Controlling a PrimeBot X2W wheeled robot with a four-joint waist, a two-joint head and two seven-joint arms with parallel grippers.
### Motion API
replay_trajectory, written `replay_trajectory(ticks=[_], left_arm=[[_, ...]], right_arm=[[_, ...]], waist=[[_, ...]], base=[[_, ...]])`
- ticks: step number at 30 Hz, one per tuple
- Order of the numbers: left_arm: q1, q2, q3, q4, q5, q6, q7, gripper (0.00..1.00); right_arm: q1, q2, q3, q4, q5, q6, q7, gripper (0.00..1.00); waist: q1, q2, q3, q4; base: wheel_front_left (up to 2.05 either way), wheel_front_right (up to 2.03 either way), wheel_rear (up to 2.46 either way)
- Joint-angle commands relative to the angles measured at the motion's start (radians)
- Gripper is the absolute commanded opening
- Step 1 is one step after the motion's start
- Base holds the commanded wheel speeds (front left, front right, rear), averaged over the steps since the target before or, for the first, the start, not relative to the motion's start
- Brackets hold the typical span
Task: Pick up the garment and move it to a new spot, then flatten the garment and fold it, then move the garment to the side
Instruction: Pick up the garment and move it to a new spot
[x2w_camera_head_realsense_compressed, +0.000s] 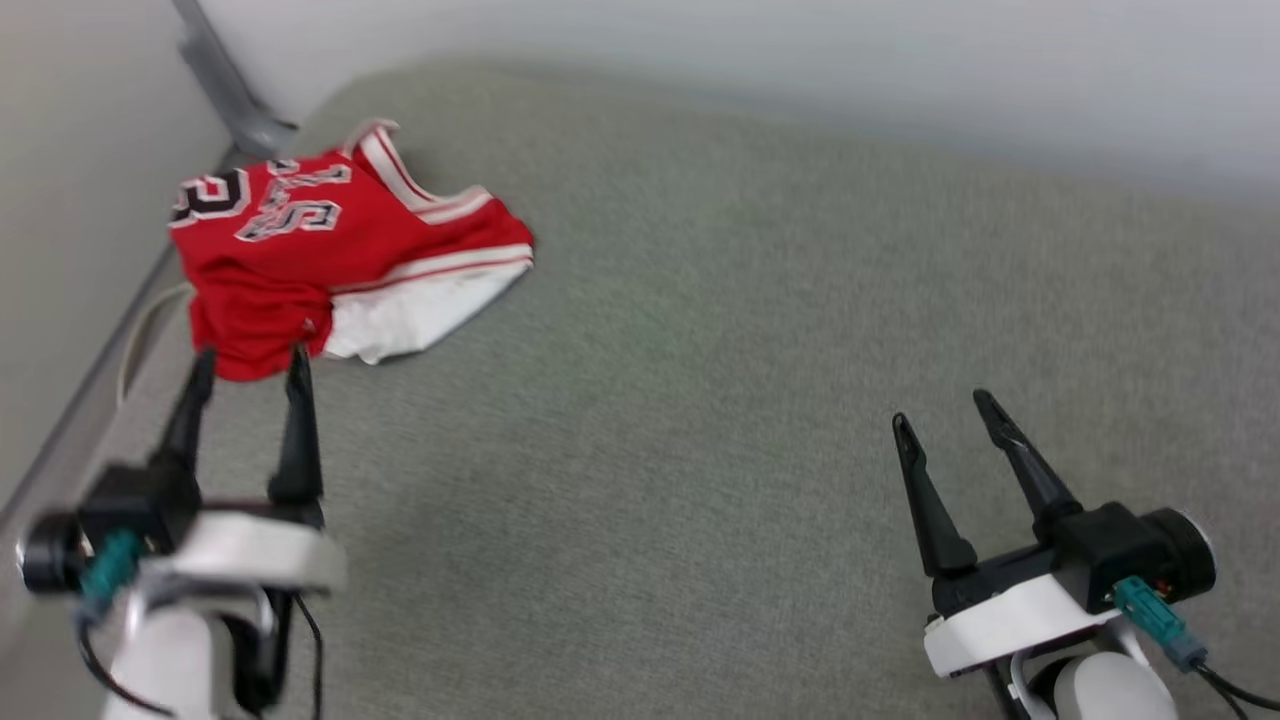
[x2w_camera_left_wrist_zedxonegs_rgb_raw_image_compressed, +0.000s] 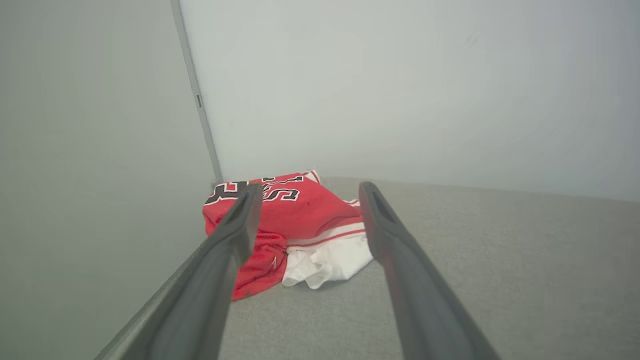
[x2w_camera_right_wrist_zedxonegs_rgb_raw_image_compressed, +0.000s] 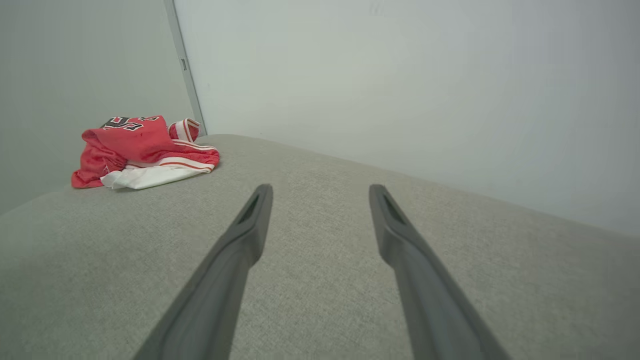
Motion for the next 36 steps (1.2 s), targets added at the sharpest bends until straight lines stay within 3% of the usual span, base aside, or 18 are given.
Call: replay_trajectory(ticks=[1,7,11,15,21,30,31,32,36], left_arm=[[-0.056,0.025,0.006,0.032,-0.003,-0.004,-0.002,1.0],[-0.332,0.214,-0.078,0.271,-0.041,-0.018,0.086,1.0],[-0.466,0.372,-0.286,0.35,-0.171,-0.018,0.226,1.0],[-0.577,0.508,-0.423,0.399,-0.305,-0.018,0.355,1.0],[-0.672,0.609,-0.552,0.466,-0.457,-0.018,0.458,1.0],[-0.718,0.641,-0.716,0.551,-0.599,-0.02,0.521,1.0],[-0.716,0.636,-0.741,0.555,-0.622,-0.02,0.533,0.75],[-0.712,0.634,-0.764,0.553,-0.645,-0.02,0.54,0.0],[-0.717,0.648,-0.817,0.543,-0.714,-0.021,0.485,0.0]], right_arm=[[-0.02,0.001,-0.009,-0.006,-0.013,-0.001,-0.002,1.0],[-0.068,0.001,-0.046,-0.039,-0.06,-0.001,-0.003,1.0],[-0.096,0.001,-0.064,-0.063,-0.076,-0.001,-0.003,1.0],[-0.108,0.001,-0.061,-0.08,-0.081,-0.001,-0.002,1.0],[-0.12,0.0,-0.06,-0.091,-0.088,-0.001,-0.002,1.0],[-0.127,-0.002,-0.066,-0.102,-0.115,-0.001,0.001,1.0],[-0.125,-0.002,-0.067,-0.102,-0.116,-0.001,0.001,1.0],[-0.124,-0.002,-0.068,-0.102,-0.12,-0.001,0.002,1.0],[-0.125,-0.003,-0.067,-0.098,-0.123,-0.001,0.001,1.0]], waist=[[-0.0001,0.0,0.112,-0.042],[-0.0001,0.0,0.255,-0.083],[-0.0001,0.0,0.323,-0.106],[-0.0001,0.0,0.37,-0.127],[-0.0001,0.0,0.42,-0.161],[-0.0001,0.0,0.466,-0.18],[-0.0001,0.0,0.467,-0.18],[-0.0001,0.0,0.468,-0.179],[-0.0001,0.0,0.452,-0.173]], base=[[0.0,0.0,0.0],[0.0,0.0,0.0],[0.0,0.0,0.0],[0.0,0.0,0.0],[0.0,0.0,0.0],[0.0,0.0,0.0],[0.0,0.0,0.0],[0.0,0.0,0.0],[0.0,0.0,0.0]])
